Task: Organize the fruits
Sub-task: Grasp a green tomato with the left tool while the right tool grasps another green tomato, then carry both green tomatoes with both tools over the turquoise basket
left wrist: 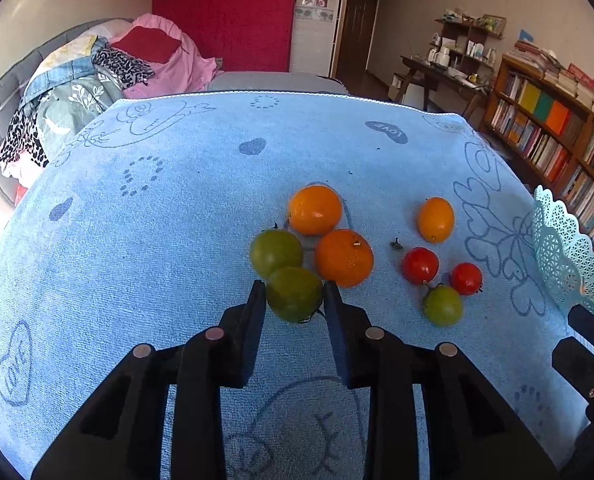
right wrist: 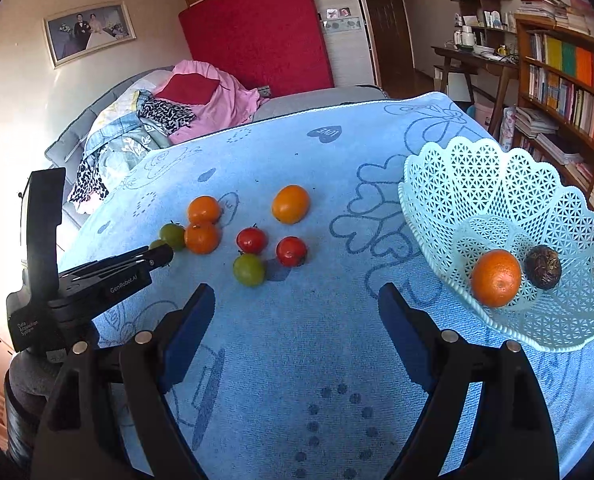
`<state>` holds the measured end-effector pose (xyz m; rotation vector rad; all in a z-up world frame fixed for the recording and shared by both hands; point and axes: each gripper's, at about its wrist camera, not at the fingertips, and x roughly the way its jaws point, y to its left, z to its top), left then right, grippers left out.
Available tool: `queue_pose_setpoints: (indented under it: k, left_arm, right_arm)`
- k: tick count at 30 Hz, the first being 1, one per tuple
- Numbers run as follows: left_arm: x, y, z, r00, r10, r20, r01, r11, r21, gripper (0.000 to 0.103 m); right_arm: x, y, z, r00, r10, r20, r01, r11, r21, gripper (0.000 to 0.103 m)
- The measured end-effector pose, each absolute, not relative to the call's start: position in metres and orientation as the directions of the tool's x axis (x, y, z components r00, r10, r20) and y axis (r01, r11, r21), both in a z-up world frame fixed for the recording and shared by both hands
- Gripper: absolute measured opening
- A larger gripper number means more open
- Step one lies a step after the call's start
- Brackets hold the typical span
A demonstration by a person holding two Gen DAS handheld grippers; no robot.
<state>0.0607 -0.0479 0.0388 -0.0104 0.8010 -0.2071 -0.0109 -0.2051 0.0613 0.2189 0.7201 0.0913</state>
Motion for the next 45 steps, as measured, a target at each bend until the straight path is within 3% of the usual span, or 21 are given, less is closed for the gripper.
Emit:
queue_pose_setpoints:
  k: [8, 17, 22, 33, 38, 45]
  left_arm:
    - [0.053, -0.039, 0.051, 0.728, -0.126, -0.674, 0.121, 0.991, -0.055, 0.030]
    - [0.049, -0.035, 0.056, 0.745, -0.103, -0.659, 0.096, 0.994, -0.047, 0.030]
    - [0.047, -0.037, 0.058, 0.744, -0.120, -0.658, 0.114, 0.992, -0.052, 0.030]
    - [0.045, -0.041, 0.057, 0.738, -0.138, -0.660, 0.134, 0.989, -0.058, 0.030]
    - [0.045, -0.042, 0.056, 0.735, -0.142, -0.664, 0.138, 0.989, -0.058, 0.030]
    - [0.044, -0.043, 0.054, 0.732, -0.144, -0.666, 0.143, 0.988, -0.057, 0.030]
  right_arm:
    - [0.008, -0.182, 0.058, 0.719, 0.199, -0.666, -0.069, 0.974, 0.216, 0.082]
    - [0.045, -0.151, 0.048, 0.665, 0.212, -0.716, -0.128, 0.977, 0.170, 0.053]
    - [0.060, -0.154, 0.036, 0.645, 0.204, -0.736, -0.094, 0.977, 0.189, 0.045]
    - [0.077, -0.148, 0.022, 0.620, 0.179, -0.764, -0.083, 0.983, 0.163, 0.044]
    - [0.081, -0.147, 0.016, 0.610, 0.166, -0.775, -0.071, 0.985, 0.155, 0.030]
    - [0.071, -0.149, 0.024, 0.624, 0.181, -0.760, -0.072, 0.982, 0.175, 0.029]
